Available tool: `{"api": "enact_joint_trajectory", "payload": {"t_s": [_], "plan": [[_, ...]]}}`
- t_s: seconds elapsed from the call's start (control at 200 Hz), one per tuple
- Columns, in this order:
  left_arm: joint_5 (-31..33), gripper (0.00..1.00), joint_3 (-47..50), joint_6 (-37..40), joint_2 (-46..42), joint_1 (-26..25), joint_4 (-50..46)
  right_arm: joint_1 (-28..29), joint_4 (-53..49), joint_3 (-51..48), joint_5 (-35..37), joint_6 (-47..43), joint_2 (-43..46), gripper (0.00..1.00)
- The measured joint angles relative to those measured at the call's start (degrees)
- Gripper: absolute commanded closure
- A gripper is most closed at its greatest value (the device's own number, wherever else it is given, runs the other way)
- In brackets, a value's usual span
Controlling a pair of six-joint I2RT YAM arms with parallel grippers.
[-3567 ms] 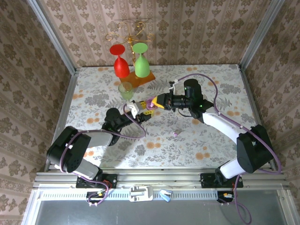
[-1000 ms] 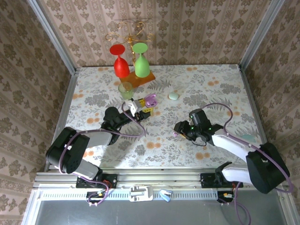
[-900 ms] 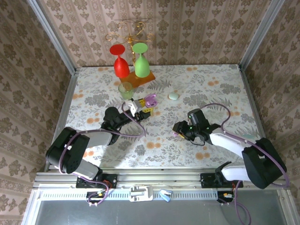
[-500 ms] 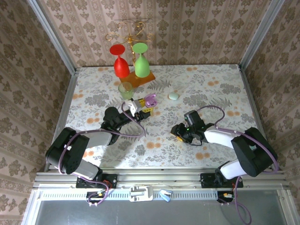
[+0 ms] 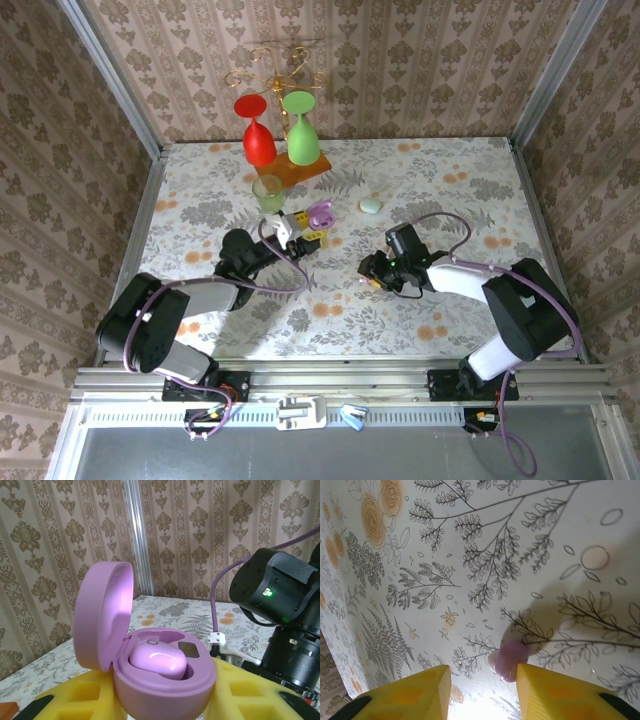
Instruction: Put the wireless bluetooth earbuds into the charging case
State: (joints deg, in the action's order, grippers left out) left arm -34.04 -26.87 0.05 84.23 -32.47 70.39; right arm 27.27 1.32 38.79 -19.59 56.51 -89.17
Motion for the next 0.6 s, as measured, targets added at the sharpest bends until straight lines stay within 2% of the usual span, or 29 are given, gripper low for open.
{"api": "enact_joint_trajectory", "payload": {"t_s": [0.6], "plan": [[0.00, 0.74, 0.61, 0.00, -0.61, 0.17, -0.04, 0.00, -1.57, 0.72, 1.77, -4.13, -0.02, 0.74]]}}
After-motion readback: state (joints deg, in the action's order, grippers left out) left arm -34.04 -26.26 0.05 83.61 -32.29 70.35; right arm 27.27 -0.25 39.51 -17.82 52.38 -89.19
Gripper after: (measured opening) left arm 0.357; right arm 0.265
